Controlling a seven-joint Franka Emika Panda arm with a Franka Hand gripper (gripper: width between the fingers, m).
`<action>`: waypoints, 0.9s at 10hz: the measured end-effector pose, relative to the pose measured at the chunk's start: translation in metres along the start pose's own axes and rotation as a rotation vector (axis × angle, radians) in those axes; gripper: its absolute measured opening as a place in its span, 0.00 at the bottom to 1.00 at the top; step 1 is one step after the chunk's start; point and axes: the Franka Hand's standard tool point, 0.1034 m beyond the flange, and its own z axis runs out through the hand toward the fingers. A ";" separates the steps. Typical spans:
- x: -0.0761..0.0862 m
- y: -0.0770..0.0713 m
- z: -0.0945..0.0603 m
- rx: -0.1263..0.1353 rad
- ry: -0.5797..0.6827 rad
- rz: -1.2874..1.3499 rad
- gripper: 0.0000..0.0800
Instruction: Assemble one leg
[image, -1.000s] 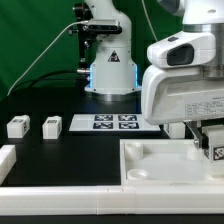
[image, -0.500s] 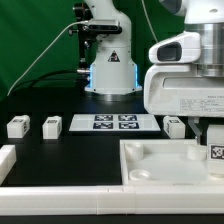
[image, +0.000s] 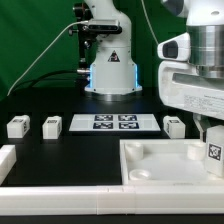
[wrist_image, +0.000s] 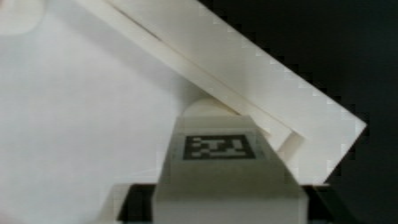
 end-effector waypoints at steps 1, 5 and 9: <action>-0.001 0.000 0.000 0.001 -0.002 0.086 0.37; -0.005 -0.001 0.000 0.002 -0.009 0.143 0.70; -0.004 -0.001 0.001 0.001 -0.006 -0.073 0.81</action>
Offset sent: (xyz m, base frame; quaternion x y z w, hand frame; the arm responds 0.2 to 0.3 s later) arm 0.0001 0.0010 0.0022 -0.0107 0.0055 -0.0089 0.9999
